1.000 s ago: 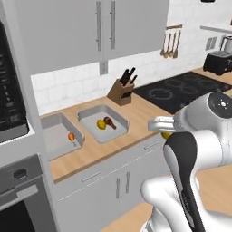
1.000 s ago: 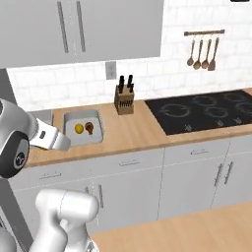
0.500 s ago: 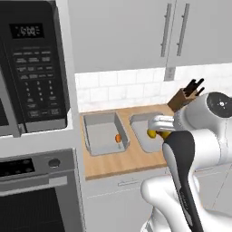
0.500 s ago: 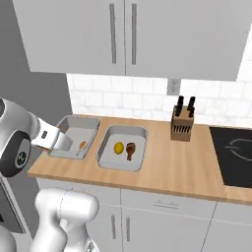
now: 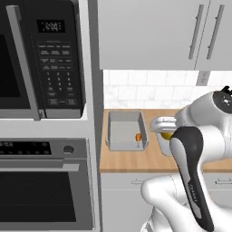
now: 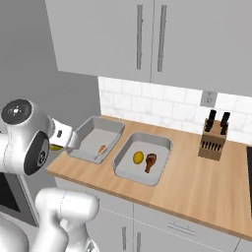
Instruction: Place one lemon and one chicken drumstick in each tupperware on the nearby counter, to pack two identical lunches.
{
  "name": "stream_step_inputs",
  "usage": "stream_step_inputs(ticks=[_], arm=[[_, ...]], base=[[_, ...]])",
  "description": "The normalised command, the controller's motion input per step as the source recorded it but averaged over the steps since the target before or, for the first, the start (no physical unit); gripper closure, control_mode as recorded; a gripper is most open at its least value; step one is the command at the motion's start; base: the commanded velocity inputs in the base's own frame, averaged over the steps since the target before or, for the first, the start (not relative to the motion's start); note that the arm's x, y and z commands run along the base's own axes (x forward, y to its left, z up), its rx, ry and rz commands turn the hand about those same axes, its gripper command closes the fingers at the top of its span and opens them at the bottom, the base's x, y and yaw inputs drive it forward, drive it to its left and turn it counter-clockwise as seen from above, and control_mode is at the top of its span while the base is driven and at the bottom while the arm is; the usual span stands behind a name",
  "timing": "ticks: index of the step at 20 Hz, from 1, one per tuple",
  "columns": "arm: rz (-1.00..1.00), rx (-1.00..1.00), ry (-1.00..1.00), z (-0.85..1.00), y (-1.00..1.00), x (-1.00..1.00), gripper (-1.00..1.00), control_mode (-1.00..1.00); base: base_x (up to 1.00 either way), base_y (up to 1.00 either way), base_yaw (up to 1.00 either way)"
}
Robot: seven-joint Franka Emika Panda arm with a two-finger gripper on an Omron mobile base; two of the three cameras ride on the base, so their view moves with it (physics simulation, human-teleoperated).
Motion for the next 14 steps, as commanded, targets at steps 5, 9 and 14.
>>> stream_step_inputs(ticks=[5,9,14], arm=[[0.22,0.09,0.0,-0.59,-0.21,0.95,1.0,-1.0],[0.12,0.01,0.0,-0.76,0.0,1.0,1.0,-1.0],[0.05,0.0,0.0,-0.82,0.01,1.0,1.0,-1.0]], base=[[0.0,0.0,0.0],[0.0,0.0,0.0],[0.0,0.0,0.0]])
